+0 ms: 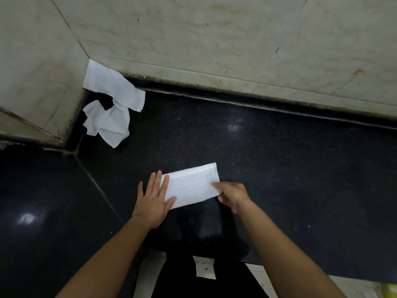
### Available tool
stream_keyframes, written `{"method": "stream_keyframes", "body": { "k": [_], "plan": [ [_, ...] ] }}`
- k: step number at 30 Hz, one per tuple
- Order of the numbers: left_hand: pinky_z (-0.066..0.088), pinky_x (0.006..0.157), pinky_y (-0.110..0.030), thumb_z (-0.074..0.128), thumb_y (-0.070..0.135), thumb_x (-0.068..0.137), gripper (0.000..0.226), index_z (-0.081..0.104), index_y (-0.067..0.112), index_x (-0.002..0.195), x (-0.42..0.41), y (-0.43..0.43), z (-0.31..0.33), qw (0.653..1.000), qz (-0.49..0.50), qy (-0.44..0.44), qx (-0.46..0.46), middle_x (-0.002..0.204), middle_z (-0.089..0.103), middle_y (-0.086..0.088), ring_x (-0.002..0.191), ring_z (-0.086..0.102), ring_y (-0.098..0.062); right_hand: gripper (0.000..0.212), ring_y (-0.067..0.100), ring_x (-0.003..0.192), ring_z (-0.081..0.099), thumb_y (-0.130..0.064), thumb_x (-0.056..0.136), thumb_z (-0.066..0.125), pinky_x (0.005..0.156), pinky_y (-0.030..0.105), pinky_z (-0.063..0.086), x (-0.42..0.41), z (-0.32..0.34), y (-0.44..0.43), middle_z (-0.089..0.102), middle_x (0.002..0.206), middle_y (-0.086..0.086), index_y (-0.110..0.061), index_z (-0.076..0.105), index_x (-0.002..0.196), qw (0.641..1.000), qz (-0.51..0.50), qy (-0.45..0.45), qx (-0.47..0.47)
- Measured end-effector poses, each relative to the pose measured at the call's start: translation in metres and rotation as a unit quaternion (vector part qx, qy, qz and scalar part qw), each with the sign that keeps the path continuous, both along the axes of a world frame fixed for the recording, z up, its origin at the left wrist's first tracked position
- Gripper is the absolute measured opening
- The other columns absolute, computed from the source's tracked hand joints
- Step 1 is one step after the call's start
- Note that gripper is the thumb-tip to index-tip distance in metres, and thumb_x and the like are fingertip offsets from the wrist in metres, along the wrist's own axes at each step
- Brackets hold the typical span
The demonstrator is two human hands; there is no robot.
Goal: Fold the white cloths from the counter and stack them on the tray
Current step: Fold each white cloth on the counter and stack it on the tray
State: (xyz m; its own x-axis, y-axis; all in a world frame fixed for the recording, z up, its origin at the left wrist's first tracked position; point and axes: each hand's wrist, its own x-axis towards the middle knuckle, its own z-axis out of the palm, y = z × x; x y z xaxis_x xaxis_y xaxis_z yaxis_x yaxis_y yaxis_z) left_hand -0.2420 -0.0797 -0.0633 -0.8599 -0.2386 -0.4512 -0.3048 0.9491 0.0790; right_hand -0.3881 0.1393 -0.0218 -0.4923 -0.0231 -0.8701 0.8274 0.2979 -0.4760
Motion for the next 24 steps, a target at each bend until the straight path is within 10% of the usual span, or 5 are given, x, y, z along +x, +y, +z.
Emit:
{"method": "stream_keyframes", "body": {
  "k": [5,10,12,17,24],
  "plan": [
    [-0.005,0.12,-0.053,-0.033,0.072,0.073,0.092,-0.025,0.023,0.15,-0.002,-0.001,-0.001,1.0,0.0,-0.005,0.011,0.159,-0.032,-0.004,0.147,-0.027,-0.021,0.017,0.014,0.061,0.06,-0.015,0.084,0.077,0.048,0.021,0.043,-0.012,0.006,-0.002,0.07,0.076,0.006,-0.003,0.072,0.094,0.999,-0.004,-0.024,-0.022],
    [0.011,0.121,-0.047,0.04,0.045,0.102,0.065,0.017,0.02,0.157,0.0,0.005,0.019,0.973,0.132,0.148,0.117,0.165,-0.003,-0.011,0.152,-0.002,-0.027,0.014,0.013,0.08,0.066,-0.022,0.087,0.073,0.064,0.024,0.049,-0.008,0.009,0.001,0.074,0.093,-0.002,-0.016,0.073,0.099,0.997,0.052,0.064,0.008],
    [0.027,0.116,-0.043,0.05,0.032,0.1,0.054,0.037,0.013,0.149,0.001,0.007,0.026,0.911,0.304,0.217,0.173,0.158,0.026,-0.014,0.143,0.027,-0.029,0.019,0.011,0.087,0.069,-0.022,0.087,0.072,0.071,0.024,0.05,-0.004,0.011,-0.003,0.075,0.097,-0.003,-0.019,0.073,0.106,0.989,0.078,0.126,0.01],
    [0.049,0.092,-0.039,0.042,0.021,0.102,0.025,0.055,0.01,0.12,-0.01,-0.001,0.052,0.617,0.605,0.152,0.479,0.111,0.064,-0.007,0.1,0.061,-0.02,0.031,0.006,0.077,0.067,-0.022,0.089,0.071,0.077,0.021,0.051,0.009,0.023,-0.029,0.069,0.078,-0.008,-0.026,0.068,0.119,0.95,0.181,0.253,0.011],
    [0.049,0.099,-0.041,0.037,0.025,0.104,0.042,0.049,0.003,0.137,0.001,-0.025,0.046,0.561,0.619,0.127,0.535,0.122,0.065,-0.012,0.11,0.063,-0.022,0.043,0.012,0.09,0.065,-0.031,0.093,0.064,0.089,0.029,0.054,0.048,0.019,-0.093,0.067,0.097,-0.006,-0.026,0.059,0.135,0.861,0.364,0.352,0.043]
  ]
}}
